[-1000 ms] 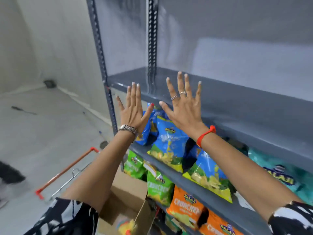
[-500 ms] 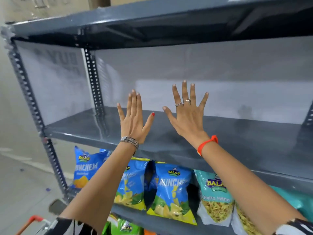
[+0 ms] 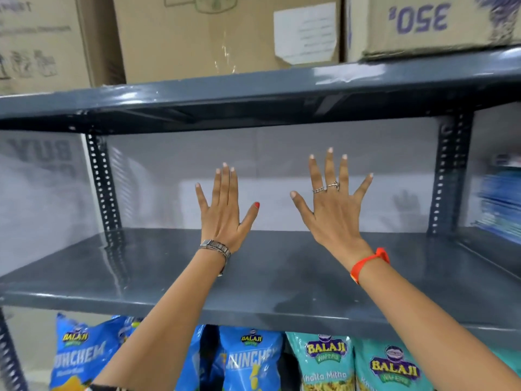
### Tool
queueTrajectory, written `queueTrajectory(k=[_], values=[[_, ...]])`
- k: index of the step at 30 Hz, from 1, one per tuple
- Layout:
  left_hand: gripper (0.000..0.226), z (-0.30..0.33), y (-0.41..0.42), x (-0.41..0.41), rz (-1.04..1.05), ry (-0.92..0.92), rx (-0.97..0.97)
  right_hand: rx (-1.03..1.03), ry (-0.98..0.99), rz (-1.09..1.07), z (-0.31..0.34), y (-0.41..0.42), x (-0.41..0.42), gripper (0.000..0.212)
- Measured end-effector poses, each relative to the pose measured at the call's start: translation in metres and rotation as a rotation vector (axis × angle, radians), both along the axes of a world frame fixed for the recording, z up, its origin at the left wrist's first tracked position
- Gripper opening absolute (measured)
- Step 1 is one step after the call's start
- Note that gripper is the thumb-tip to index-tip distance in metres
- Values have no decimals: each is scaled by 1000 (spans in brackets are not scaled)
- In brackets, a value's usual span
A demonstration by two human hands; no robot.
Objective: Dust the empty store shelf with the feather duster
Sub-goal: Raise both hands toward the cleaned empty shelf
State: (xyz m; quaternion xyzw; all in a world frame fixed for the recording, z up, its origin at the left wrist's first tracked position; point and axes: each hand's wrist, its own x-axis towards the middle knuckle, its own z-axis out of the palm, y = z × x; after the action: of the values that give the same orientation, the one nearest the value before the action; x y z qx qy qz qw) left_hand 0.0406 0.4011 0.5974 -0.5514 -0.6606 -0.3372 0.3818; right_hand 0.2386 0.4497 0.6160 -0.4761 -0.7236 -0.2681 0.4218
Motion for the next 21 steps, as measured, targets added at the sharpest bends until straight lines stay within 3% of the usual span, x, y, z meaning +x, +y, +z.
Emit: queueTrajectory(k=[9, 21], values=[[78, 34, 17, 37, -79, 69, 106, 102, 27, -17, 17, -5, 23, 71], [79, 37, 16, 55, -100, 119, 147, 78, 100, -15, 9, -5, 28, 71]])
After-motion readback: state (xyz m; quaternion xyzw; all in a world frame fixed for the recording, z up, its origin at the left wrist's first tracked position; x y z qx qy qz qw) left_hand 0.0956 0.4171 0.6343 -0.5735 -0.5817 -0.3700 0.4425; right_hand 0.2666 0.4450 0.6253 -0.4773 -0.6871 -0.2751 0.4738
